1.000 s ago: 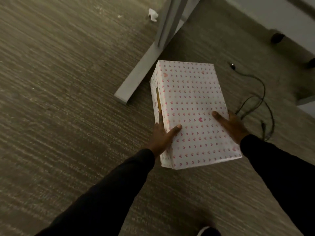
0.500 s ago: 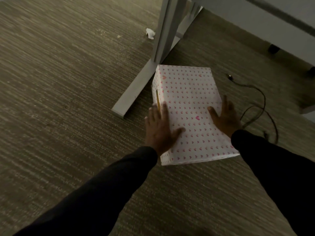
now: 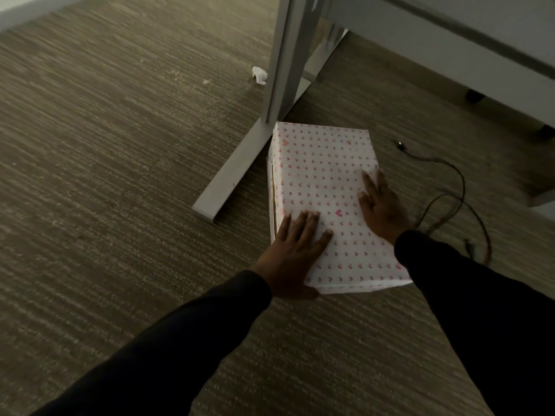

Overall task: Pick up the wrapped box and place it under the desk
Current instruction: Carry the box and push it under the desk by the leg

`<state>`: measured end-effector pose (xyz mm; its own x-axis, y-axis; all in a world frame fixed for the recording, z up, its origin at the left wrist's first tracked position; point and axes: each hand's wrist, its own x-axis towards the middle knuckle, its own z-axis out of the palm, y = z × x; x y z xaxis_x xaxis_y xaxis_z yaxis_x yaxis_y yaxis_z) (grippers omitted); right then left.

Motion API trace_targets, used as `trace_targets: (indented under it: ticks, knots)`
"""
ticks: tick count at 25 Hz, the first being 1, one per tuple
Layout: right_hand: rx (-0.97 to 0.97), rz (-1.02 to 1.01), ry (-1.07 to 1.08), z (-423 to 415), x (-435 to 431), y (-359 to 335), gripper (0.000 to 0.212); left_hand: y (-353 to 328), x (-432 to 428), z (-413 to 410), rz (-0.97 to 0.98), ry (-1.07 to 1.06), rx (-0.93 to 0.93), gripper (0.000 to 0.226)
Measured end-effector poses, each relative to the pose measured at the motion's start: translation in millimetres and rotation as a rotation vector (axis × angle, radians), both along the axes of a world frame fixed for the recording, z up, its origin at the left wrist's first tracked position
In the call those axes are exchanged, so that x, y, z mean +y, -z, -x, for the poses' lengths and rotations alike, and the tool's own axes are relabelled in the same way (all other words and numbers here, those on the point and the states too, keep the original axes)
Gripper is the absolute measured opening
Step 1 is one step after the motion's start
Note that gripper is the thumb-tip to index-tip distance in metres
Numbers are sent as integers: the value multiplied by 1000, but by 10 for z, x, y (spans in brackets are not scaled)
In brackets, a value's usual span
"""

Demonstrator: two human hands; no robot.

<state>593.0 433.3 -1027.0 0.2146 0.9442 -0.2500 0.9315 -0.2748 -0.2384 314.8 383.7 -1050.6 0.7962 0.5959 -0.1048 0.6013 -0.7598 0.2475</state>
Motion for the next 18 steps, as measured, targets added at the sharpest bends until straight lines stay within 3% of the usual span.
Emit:
trace_targets:
  ticks: [5,11,18]
  knots:
    - [41,-51,75,99,63,62,65,-135,266,96,-62,44,86,128]
    - [45,-87,91,81,88,140,64,-102,31,-75,-100,58,77,98]
    - [141,-85,173,175,204,127,70,-122,452,193,-173,84,130,89]
